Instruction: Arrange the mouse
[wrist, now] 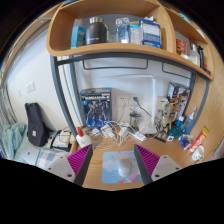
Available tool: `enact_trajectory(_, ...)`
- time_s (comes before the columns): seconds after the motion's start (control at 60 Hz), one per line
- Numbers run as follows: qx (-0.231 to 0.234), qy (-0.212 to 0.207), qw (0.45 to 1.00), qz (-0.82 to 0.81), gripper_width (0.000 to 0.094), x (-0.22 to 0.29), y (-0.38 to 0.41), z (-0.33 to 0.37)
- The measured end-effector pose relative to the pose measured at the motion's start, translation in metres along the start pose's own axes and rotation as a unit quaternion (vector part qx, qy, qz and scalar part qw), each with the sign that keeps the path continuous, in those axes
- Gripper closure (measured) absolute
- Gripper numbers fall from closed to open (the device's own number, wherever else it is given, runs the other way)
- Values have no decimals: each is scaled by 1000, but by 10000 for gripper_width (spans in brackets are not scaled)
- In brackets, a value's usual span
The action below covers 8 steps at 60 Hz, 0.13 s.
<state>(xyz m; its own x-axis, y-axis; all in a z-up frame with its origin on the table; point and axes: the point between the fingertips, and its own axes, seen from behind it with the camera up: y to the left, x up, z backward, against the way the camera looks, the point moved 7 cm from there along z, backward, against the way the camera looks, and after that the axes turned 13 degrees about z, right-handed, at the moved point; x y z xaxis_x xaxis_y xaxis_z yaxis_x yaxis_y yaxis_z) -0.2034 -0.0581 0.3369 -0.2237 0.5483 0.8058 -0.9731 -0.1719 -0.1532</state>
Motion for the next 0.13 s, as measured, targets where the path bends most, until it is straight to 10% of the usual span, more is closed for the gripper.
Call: enact_trajectory(0.133, -6, -5, 1000, -1, 110, 0, 1, 4)
